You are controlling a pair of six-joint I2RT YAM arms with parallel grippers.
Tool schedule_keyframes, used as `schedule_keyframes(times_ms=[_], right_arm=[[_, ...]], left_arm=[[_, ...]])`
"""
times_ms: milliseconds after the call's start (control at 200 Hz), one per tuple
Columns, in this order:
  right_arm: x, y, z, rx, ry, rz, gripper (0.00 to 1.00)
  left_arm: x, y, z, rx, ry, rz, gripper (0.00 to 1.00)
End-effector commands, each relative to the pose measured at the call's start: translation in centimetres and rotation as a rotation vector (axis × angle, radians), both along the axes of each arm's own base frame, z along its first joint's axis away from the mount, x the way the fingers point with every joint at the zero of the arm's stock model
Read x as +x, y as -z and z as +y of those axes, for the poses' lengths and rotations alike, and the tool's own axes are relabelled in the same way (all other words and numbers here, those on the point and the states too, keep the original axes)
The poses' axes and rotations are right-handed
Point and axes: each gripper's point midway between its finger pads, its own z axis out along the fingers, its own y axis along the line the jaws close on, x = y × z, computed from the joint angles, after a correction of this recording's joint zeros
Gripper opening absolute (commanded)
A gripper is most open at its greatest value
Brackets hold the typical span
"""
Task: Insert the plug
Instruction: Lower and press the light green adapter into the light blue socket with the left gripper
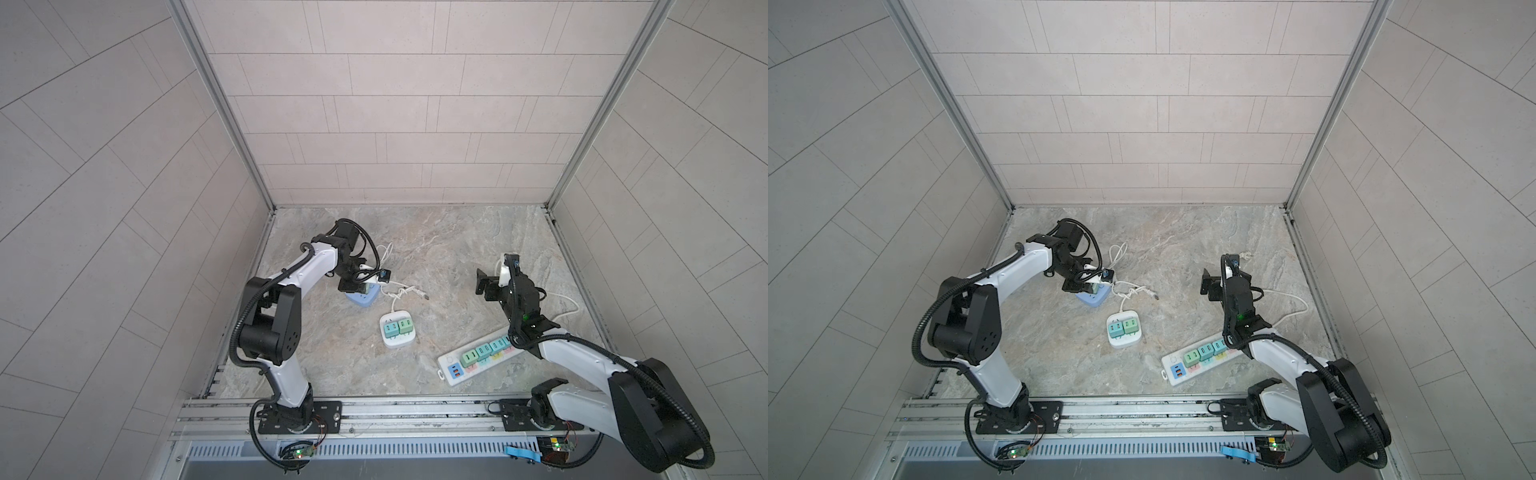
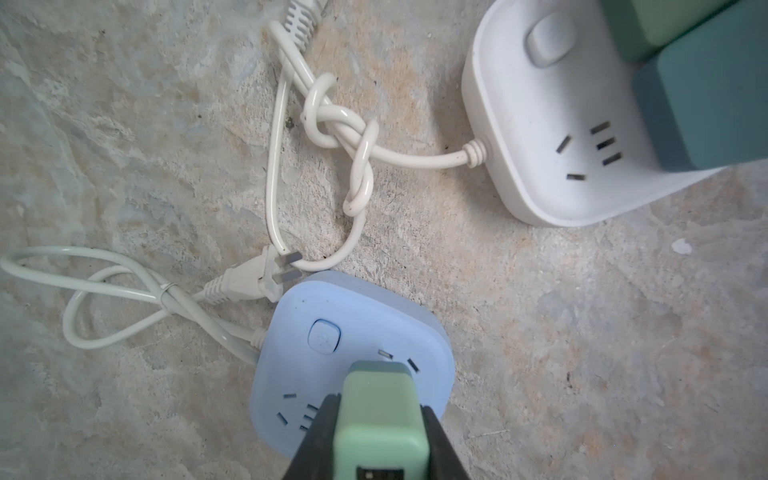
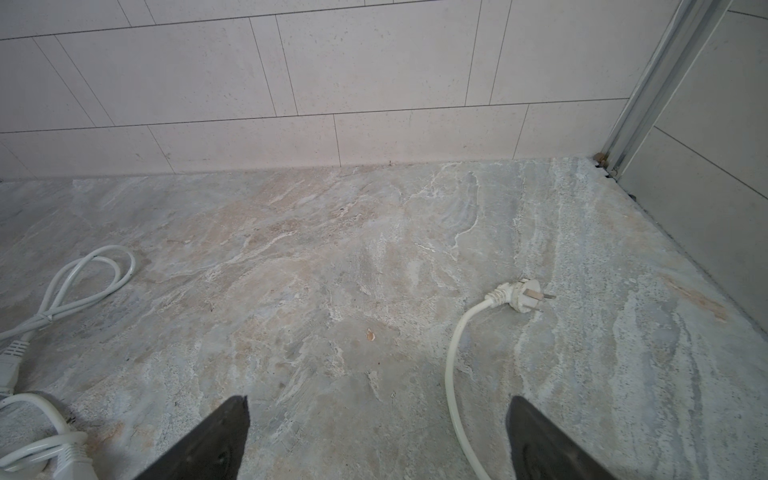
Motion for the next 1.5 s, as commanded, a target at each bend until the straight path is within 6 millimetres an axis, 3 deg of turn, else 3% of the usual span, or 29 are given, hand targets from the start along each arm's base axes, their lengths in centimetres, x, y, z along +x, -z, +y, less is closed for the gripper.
schedule_keyframes(times_ms=[0, 395, 1176, 1496], right_arm=[[-0.1, -0.7, -0.5, 0.019, 0.027, -0.031, 0.98], [-0.1, -0.8, -0.6, 0.020, 0.031, -0.041, 0.98], [-0.2, -0.9, -0.7, 0.023, 0.037, -0.049, 0.98], [-0.3, -0.9, -0.7, 0.024, 0.037, -0.055, 0.98]], left_arm=[[-0.4, -0.7, -0.7, -0.043, 0.082, 0.012, 0.00], [-0.8, 1.2, 0.1, 0.020, 0.122, 0.106, 0.00], [-3.2, 1.8, 0.8, 0.100, 0.189, 0.159, 0.00], [-3.1, 3.8, 0.6, 0.089, 0.142, 0.230, 0.00]])
